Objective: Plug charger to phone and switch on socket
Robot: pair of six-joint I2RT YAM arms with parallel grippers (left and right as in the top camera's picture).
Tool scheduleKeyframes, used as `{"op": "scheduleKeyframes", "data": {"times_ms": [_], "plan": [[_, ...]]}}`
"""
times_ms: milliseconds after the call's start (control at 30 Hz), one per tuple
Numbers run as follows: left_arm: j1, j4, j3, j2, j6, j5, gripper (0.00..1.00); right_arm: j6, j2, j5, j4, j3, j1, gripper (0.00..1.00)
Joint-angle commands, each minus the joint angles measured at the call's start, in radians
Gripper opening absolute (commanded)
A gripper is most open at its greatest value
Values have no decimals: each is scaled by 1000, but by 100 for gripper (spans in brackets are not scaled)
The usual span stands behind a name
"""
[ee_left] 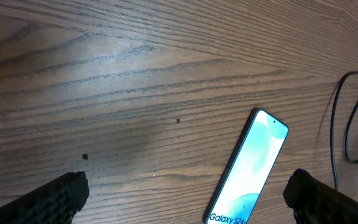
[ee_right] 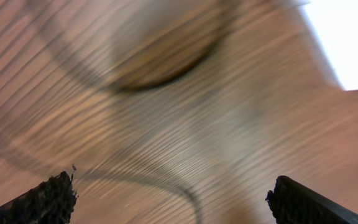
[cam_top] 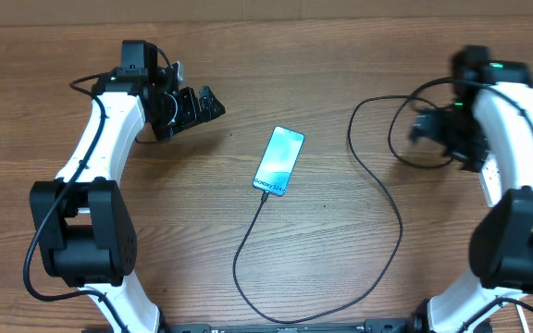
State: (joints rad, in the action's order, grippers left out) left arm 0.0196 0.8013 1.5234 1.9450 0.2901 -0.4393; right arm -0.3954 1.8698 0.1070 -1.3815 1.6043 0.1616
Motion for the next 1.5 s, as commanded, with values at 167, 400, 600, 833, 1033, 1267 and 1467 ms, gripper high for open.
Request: {"op": "scheduleKeyframes", "data": {"times_ms": [167,400,600,833,1033,1267,1467], "plan": [[7,3,-2,-17,5,5,100,4,-7,73,102,0,303,100],[7,3,-2,-17,5,5,100,4,-7,73,264,-25,473,100],[7,3,-2,-17,5,5,100,5,-7,72,372,-107,537,100],[7,3,-2,-17,5,5,100,66,-6,2,556,-242,539,100],[7,3,-2,-17,5,5,100,83,-6,-31,684,-336,539,100],[7,3,-2,-17,5,5,100,91,-6,-84,775,-395,539,100],[7,3,-2,-17,5,5,100,91,-6,-84,864,-459,539,100]]}}
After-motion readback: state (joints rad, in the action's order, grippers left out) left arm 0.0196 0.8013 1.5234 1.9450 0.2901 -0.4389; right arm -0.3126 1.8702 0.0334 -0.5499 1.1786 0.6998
